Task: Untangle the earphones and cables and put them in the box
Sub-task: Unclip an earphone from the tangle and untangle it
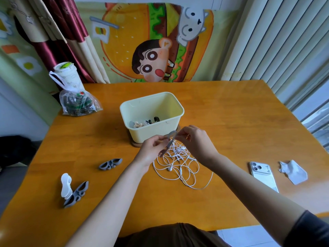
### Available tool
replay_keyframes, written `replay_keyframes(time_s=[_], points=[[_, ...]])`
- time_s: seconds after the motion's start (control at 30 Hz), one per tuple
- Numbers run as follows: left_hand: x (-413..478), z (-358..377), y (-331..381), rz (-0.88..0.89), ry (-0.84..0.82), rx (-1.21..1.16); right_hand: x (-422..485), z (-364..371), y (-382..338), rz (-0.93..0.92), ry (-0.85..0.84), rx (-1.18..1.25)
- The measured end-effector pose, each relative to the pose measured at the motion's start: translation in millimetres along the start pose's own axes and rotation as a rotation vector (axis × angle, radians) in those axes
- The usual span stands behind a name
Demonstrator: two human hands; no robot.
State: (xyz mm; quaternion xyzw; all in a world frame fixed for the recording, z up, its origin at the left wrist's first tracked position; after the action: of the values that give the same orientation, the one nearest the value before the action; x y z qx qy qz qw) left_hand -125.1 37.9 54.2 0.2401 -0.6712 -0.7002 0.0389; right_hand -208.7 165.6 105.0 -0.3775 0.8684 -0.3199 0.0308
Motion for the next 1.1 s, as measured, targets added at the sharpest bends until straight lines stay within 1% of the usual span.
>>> replay_keyframes(time_s=[0.17,0.3,0.43,0.53,0.6,0.7,0.87,1.1], points=[[1,-1,2,0.034,-0.026,0.145,4,-9,-3,-0.037,0.022,-0.087],[2,-1,4,0.064,-0.059,0.163,10,-10,1,-0.035,0.048,-0.060],[0,-3,10,0.102,-0.109,0.076,17,-13,7,0.008,0.075,0.026],[-5,0,19,0.119,-0.199,-0.048,19,-12,11,0.052,0.028,0.073],[-6,3,24,0.128,-0.221,-0.161,16,-7,13,0.113,-0.003,0.156],[-3,3,24,0.101,-0.164,-0.352,9,4,13,0.160,-0.050,0.251],[4,-1,20,0.066,-0.035,-0.544,-2,22,5,0.221,-0.105,0.394],[7,-6,17,0.052,0.064,-0.570,-8,33,0,0.253,-0.142,0.436]])
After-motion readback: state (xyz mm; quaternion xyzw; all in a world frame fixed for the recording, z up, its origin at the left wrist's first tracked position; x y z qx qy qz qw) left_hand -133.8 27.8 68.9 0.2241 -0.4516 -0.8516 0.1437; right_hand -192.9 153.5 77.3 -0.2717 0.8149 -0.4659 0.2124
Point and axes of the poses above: each hand's wrist, its own x-axis towards the middle knuckle, its own z-axis out of the palm, y = z × x, the point moved 3 cm from there along x, towards the middle knuckle
